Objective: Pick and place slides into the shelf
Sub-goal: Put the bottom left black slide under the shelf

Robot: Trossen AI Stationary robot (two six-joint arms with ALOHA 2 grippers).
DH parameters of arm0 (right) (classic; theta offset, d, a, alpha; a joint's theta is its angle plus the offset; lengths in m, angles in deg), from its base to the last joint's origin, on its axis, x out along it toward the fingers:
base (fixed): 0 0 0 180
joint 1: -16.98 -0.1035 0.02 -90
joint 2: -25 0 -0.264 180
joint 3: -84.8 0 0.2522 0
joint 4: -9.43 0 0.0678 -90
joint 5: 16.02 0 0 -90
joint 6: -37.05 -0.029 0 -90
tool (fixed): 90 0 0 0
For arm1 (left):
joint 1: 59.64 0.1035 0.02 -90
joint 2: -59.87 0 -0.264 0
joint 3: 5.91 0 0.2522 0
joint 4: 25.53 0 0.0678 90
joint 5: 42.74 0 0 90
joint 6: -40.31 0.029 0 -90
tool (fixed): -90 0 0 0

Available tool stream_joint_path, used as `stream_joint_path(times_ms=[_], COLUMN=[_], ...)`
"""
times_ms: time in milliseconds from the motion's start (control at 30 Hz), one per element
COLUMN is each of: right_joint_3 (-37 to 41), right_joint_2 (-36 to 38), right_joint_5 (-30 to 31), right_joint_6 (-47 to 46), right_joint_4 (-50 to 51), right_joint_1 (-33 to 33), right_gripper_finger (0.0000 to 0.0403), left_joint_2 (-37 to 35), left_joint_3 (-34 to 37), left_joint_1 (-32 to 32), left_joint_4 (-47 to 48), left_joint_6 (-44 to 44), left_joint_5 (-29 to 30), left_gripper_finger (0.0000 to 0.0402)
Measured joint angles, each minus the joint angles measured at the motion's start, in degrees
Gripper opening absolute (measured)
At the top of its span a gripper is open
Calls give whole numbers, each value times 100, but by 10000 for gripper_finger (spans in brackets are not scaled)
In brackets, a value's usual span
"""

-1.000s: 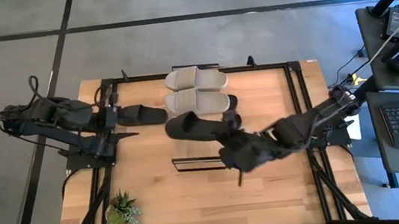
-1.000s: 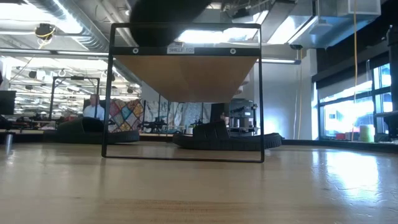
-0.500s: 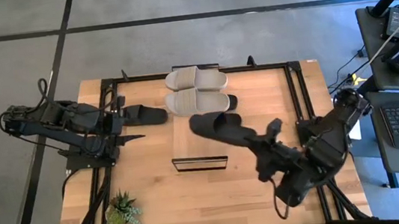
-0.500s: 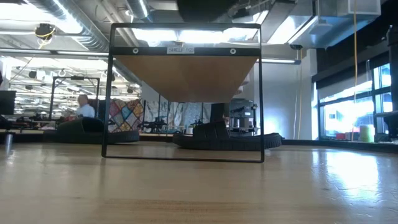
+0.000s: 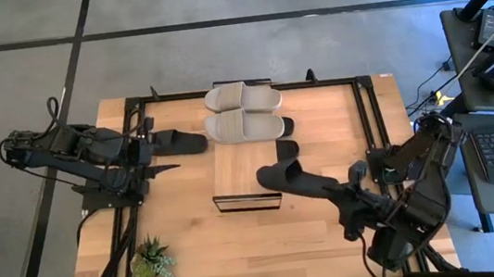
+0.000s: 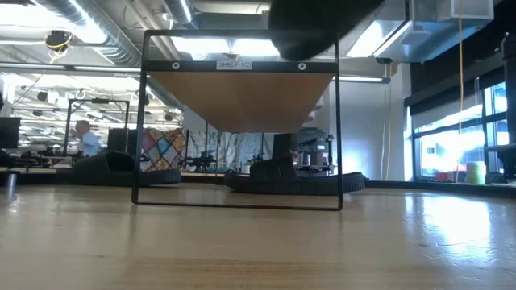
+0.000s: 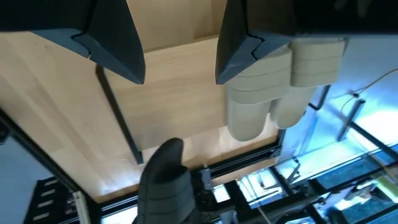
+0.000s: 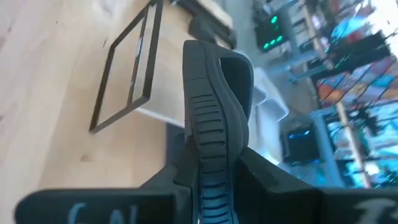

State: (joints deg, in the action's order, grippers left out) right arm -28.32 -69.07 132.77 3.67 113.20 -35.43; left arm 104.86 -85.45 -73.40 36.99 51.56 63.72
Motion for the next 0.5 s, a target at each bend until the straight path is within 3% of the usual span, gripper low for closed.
stream_joint_path(times_ms=[500], right_joint_3=[0], right_joint_2=[15], right_joint_5=[-333], right_joint_6=[-1559], right_joint_4=[6], right_joint_1=[-984], right_gripper_finger=[63], left_joint_2=[1], left_joint_3=[0], left_joint_1=[2], left_joint_4=[4], left_joint_6=[0], left_joint_5=[283], left_gripper_finger=[188])
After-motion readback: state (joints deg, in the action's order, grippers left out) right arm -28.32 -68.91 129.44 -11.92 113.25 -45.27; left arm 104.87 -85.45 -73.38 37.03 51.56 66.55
